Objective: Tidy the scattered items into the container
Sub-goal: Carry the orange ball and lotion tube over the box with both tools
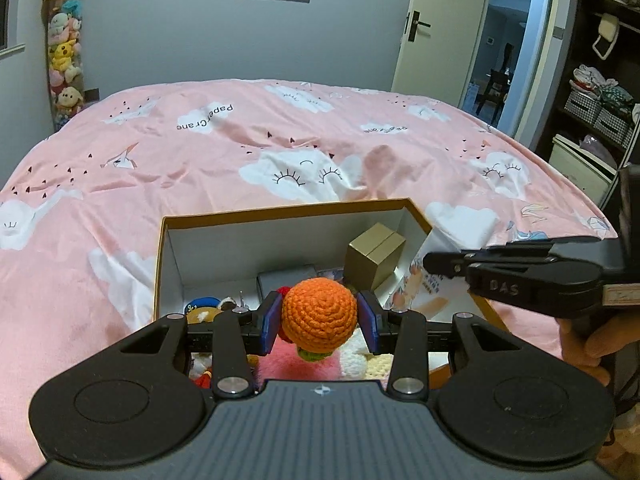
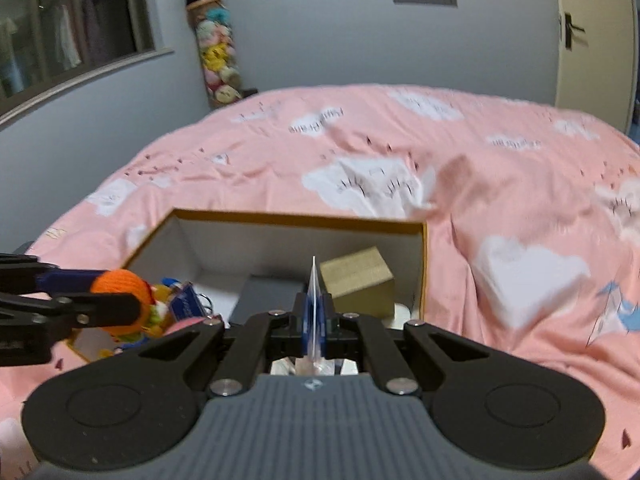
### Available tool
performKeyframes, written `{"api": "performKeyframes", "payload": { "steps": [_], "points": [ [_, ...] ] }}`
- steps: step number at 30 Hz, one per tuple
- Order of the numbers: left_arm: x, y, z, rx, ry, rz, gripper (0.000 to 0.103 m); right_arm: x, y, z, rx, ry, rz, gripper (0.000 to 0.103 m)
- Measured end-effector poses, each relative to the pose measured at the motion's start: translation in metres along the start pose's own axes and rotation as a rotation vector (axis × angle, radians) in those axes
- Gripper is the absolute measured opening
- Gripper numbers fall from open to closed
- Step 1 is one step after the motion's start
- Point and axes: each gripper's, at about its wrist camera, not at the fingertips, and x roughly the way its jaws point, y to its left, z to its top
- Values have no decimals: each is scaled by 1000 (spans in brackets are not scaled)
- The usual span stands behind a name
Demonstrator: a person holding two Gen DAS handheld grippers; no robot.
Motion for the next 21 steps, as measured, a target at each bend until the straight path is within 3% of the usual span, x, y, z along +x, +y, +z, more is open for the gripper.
{"api": "performKeyframes", "payload": {
  "steps": [9,18,21],
  "points": [
    [23,7,3,-1,23,20,47,29,-4,-7,63,80,-9,6],
    [47,4,8,10,38,14,47,49,3,-13,32,155,-28,7],
    [56,5,10,-1,49,15,47,48,5,-17,23,142,-24,12]
  ]
}}
